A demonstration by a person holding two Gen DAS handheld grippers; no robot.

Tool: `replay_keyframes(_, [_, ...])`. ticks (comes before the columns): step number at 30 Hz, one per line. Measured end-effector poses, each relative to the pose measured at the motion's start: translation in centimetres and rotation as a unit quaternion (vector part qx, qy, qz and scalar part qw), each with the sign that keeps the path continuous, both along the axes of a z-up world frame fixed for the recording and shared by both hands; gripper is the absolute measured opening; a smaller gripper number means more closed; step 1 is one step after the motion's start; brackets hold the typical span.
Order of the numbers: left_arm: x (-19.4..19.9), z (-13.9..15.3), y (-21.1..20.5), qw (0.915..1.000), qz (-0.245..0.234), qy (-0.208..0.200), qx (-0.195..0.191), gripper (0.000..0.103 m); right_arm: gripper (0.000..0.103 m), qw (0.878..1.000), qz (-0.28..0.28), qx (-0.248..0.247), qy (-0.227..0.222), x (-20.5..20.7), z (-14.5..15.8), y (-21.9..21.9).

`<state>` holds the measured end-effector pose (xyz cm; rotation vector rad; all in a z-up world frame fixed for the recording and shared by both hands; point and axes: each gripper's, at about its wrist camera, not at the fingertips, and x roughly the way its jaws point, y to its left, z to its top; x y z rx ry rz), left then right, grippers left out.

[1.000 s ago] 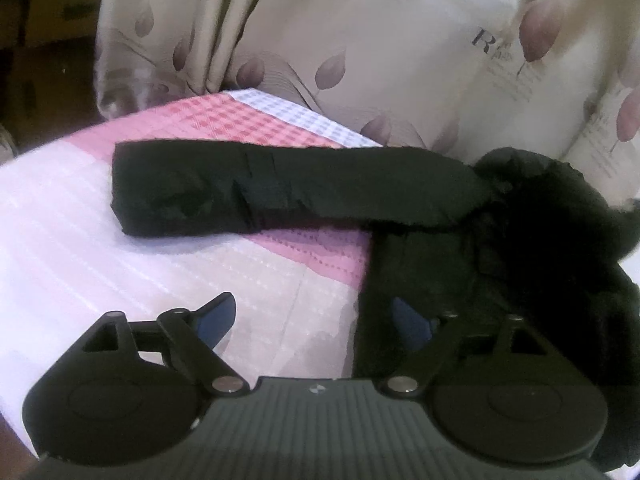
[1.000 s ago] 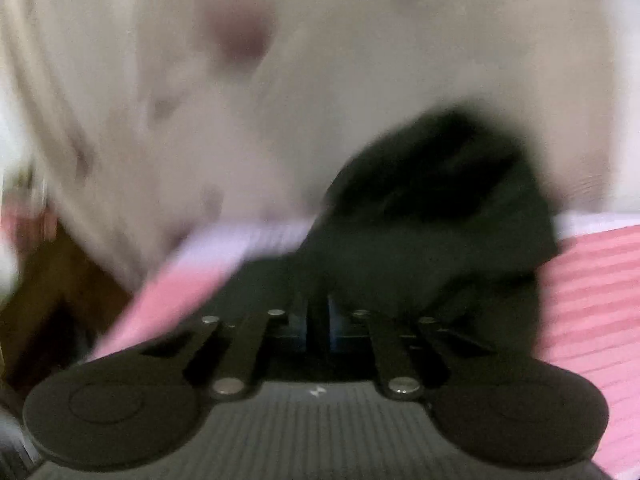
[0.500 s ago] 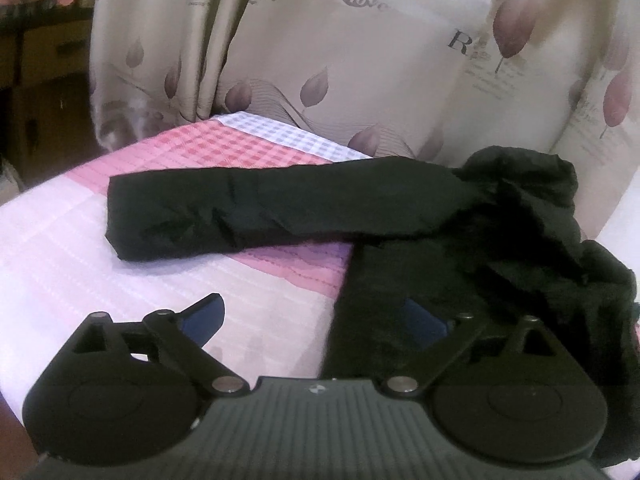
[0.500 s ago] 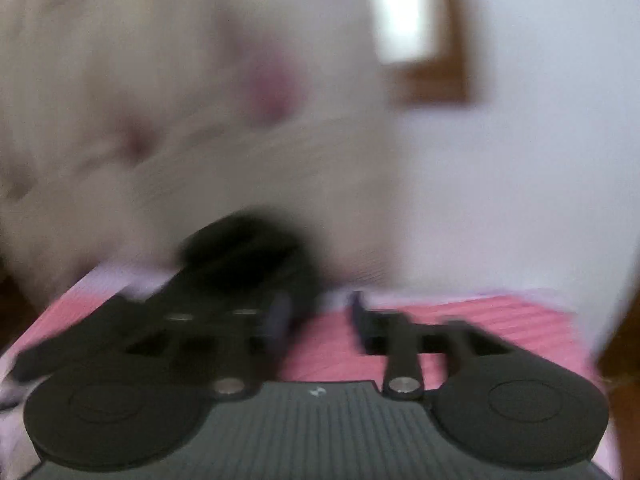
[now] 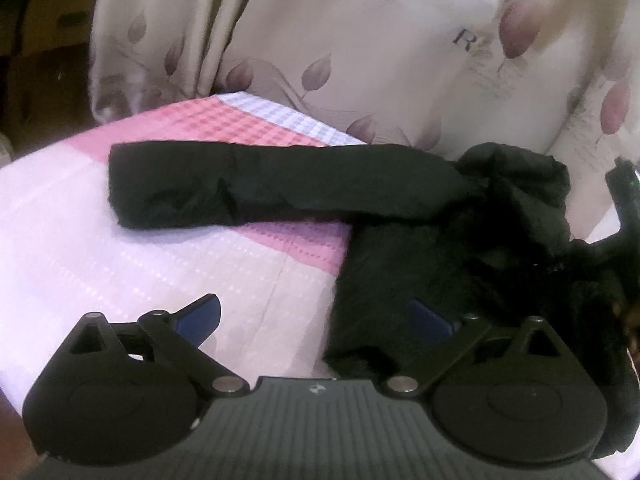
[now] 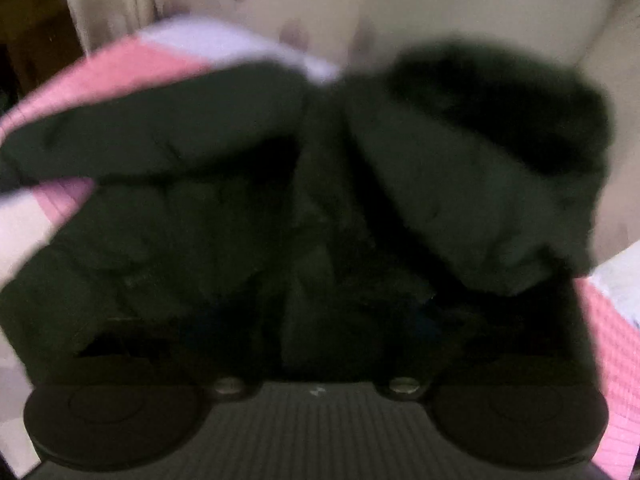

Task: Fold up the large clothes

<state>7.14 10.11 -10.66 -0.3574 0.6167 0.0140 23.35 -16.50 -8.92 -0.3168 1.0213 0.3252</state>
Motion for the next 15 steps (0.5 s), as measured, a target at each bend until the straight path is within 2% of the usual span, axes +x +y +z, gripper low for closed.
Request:
replay_keyframes(1, [-0.1,0.1,0.3,1.0,-0.001,-0.002,0.0,0.099,0.018,1.0,-0.002,0.008,0.002,0.3,-0.2,-0.1])
replay_keyframes(2, [-0.3,0.1,0.5,1.0,0.001,-0.006,0.004,0.099,0.014,0.999,0.004,0.043,-0.005,0.1,0.5,-0.8])
replay_keyframes(3, [-0.4,0.1,0.7,0.9999,0.003,-0.01,0.01,0.1,0.013,0.995,-0.004,0.101,-0.02,-0.3,2.0,-2.3])
replay_keyframes(4, [-0.4,0.2,0.9,0.9997,0.007,-0.011,0.02,0.1,0.013,0.985,-0.026,0.167,-0.039,-0.6,3.9,-4.9])
replay_keyframes(6, [-0.3,0.2,1.3,0.9995,0.012,-0.007,0.029,0.1,0.013,0.954,-0.083,0.276,-0.079,-1.4,6.8,-10.5])
replay_keyframes(7, [-0.2,0.2,1.5,0.9995,0.014,-0.004,0.029,0.1,0.013,0.933,-0.121,0.324,-0.099,-1.9,8.4,-14.2])
replay_keyframes(9, [-0.1,0.4,1.7,0.9995,0.019,-0.001,0.027,0.1,0.013,0.894,-0.18,0.387,-0.139,-3.3,10.7,-20.8])
replay_keyframes(12, [0.1,0.9,1.4,0.9989,0.027,-0.008,0.039,0.1,0.013,0.85,-0.265,0.408,-0.204,-6.1,13.4,-30.0])
replay_keyframes(15, [0.4,1.0,0.8,0.998,0.028,-0.011,0.055,0.1,0.013,0.81,-0.352,0.404,-0.236,-8.8,14.0,-38.6])
